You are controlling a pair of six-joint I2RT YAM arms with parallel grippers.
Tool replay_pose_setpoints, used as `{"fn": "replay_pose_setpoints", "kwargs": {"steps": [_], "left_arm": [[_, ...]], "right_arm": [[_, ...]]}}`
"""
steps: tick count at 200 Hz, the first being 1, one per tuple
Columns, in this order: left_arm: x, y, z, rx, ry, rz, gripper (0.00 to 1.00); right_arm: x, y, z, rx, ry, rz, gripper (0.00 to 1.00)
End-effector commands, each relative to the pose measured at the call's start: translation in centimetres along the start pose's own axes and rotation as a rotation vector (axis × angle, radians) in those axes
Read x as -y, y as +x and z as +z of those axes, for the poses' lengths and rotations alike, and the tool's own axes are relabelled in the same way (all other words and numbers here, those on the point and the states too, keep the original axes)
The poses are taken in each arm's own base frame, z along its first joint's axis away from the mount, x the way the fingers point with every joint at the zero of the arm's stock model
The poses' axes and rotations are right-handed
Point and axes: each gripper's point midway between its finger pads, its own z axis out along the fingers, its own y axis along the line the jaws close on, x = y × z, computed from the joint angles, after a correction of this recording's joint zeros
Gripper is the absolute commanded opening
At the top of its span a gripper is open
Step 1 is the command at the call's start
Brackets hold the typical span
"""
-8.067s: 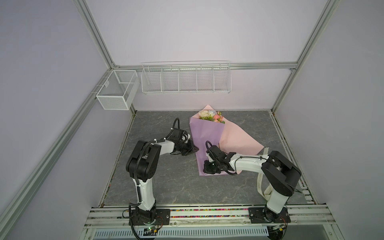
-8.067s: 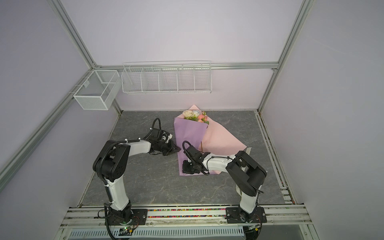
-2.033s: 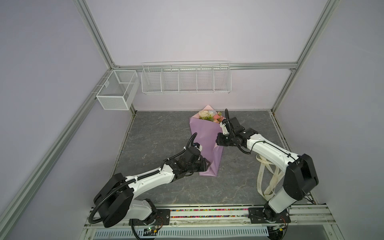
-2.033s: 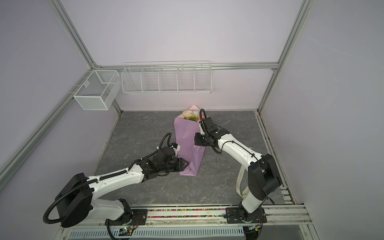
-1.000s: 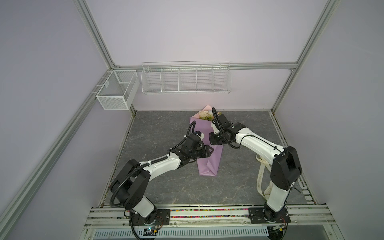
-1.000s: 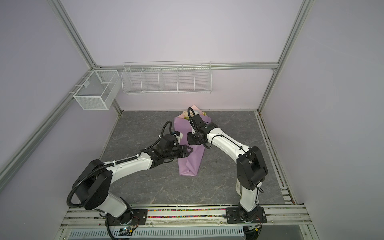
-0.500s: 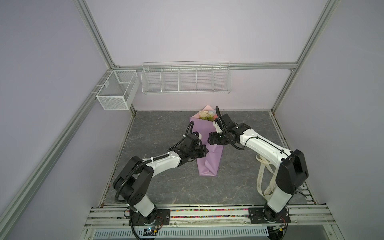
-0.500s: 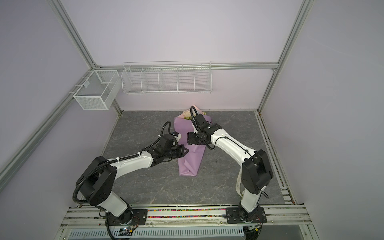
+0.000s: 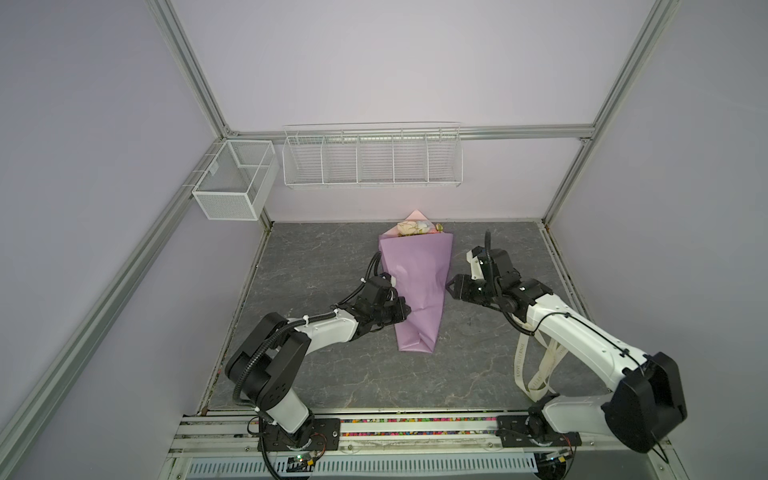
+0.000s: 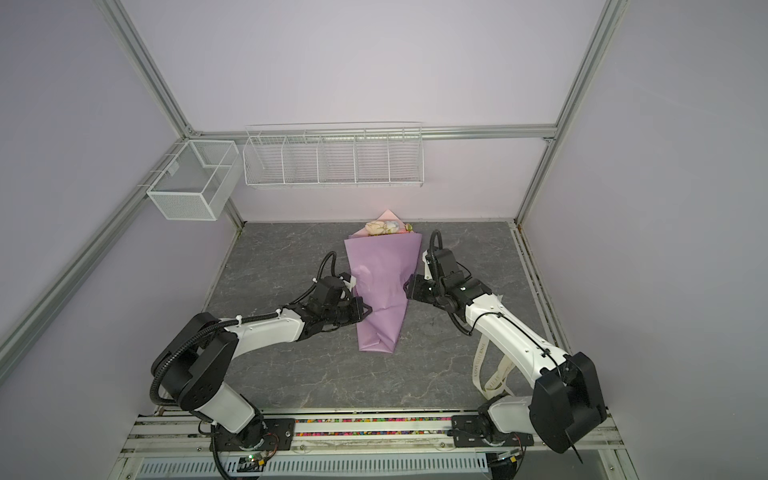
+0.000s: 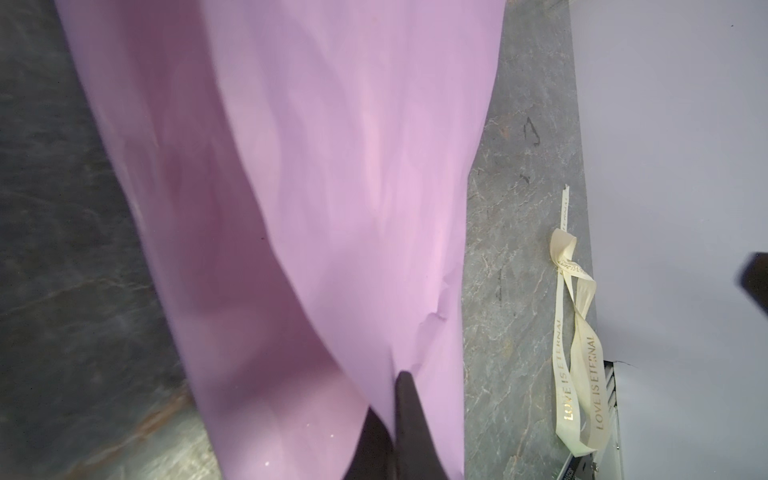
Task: Tie the bouquet of fake flowers
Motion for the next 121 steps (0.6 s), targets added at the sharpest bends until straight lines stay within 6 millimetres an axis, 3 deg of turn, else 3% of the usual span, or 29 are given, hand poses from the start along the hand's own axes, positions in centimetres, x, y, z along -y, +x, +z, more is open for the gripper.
{"fn": "replay_pose_setpoints", "kwargs": {"steps": [1, 38, 70, 108, 117, 121], "left_arm": [[0.3, -0.8, 0.0, 0.012, 0.035, -0.011, 0.02], [0.3, -1.6, 0.3, -0.006, 0.039, -0.001, 0.02], [-1.0, -1.1, 0.8, -0.036, 0.014, -0.016, 0.02], [-2.3, -0.9, 0.9, -0.048, 0.006, -0.044, 0.03], [-2.3, -0.9, 1.0, -0.051, 0.007, -0.042, 0.03], [-2.4, -0.9, 1.0, -0.053, 0.006, -0.043, 0.03]], "right_arm": [[-1.1, -0.8, 2.0, -0.012, -0.141, 0.069, 0.4], [-0.9, -0.2, 5.5, -0.101, -0.151, 0.09, 0.31], [-2.7, 0.5, 6.3, -0.125, -0.246, 0.088, 0.24], [-3.4, 4.6, 7.1, -0.193, -0.261, 0.046, 0.18], [-4.5, 5.3, 7.0, -0.207, -0.305, 0.039, 0.18], [-4.2, 6.8, 7.3, -0.238, -0.306, 0.04, 0.18]]}}
